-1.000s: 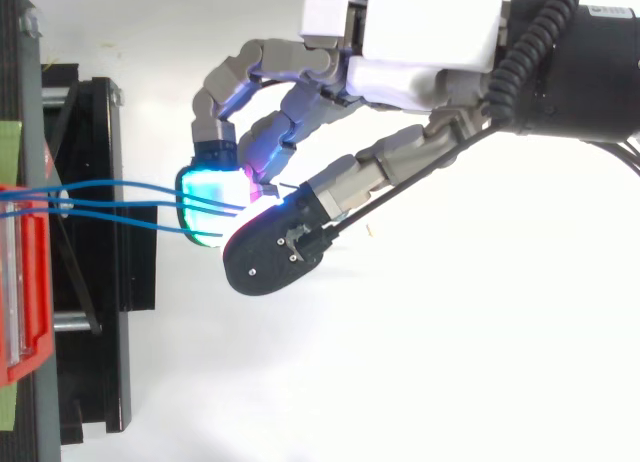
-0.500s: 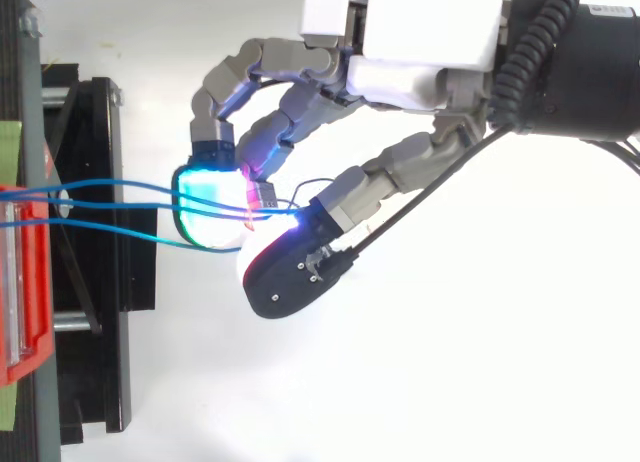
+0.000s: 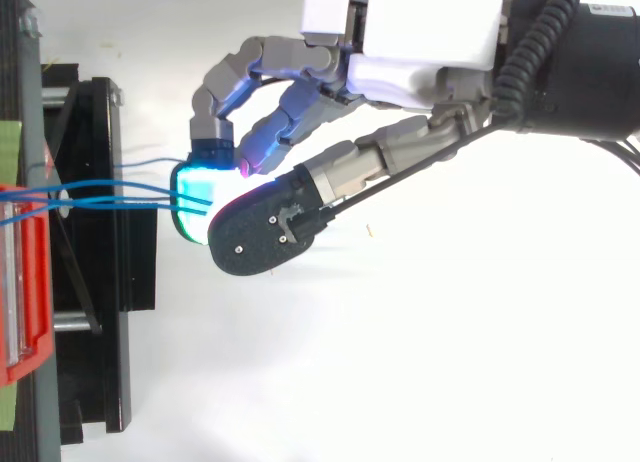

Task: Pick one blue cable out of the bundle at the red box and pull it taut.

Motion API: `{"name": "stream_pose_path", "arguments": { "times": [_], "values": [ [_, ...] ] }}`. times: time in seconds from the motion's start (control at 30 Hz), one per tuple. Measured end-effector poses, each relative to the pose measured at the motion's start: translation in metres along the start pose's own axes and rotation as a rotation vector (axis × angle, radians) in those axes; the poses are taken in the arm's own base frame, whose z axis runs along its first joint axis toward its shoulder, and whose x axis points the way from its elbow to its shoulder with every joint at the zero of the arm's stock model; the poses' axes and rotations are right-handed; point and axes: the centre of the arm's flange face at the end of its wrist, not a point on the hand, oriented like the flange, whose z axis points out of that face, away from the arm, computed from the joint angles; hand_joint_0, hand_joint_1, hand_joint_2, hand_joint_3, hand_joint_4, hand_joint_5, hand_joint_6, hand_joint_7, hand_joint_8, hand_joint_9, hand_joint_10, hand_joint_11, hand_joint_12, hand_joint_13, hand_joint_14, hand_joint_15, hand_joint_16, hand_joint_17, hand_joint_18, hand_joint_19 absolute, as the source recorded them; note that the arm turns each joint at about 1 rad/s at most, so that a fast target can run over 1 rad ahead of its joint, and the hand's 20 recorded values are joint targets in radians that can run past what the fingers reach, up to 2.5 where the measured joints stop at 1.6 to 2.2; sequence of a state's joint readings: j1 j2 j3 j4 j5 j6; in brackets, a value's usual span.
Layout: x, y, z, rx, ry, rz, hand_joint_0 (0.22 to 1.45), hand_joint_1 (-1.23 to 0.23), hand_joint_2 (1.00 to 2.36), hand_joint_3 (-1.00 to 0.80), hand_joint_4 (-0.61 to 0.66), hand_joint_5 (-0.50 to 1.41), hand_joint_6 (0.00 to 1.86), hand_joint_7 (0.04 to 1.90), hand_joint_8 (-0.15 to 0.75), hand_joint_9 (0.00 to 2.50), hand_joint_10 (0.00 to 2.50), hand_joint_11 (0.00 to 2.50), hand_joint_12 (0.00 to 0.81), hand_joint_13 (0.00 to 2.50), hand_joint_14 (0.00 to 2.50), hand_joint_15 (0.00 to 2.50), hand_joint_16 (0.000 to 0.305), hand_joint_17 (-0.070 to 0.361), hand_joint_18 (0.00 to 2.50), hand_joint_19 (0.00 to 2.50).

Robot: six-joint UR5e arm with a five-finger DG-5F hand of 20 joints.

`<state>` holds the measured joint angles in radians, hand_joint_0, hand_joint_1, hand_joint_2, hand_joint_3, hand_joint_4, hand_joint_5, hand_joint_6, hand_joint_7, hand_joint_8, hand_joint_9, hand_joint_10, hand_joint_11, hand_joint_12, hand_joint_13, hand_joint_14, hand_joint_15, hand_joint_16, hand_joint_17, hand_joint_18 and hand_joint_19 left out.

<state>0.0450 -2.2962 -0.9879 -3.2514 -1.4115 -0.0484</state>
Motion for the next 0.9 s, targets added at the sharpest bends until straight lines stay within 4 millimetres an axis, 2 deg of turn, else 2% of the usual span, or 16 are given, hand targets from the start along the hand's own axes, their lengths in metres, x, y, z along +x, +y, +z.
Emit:
{"name": "stream_pose_path", "arguments": {
  "times": [0.4, 0.6, 0.9],
  "values": [
    [0.0001, -0.0001, 0.0, 0.0, 0.001, -0.003, 0.59, -0.69, 1.0, -0.5, 0.04, -0.23, 0.9, 0.91, 0.254, 0.91, 0.01, 1.09, 0.373, 0.6, 0.01, 0.37, 0.05, 0.113, 0.5, 0.22],
    [0.0001, 0.0, 0.0001, -0.001, 0.001, -0.004, 0.63, -0.73, 1.01, -0.37, 0.04, -0.23, 0.91, 0.92, 0.253, 0.91, 0.01, 1.1, 0.369, 0.62, 0.01, 0.37, 0.05, 0.112, 0.51, 0.22],
    [0.0026, 0.0003, 0.0002, -0.001, 0.003, -0.006, 0.65, -0.77, 1.01, -0.39, 0.04, -0.23, 0.92, 0.91, 0.255, 0.92, 0.01, 1.12, 0.367, 0.63, 0.01, 0.39, 0.05, 0.112, 0.52, 0.21]
  ]
}}
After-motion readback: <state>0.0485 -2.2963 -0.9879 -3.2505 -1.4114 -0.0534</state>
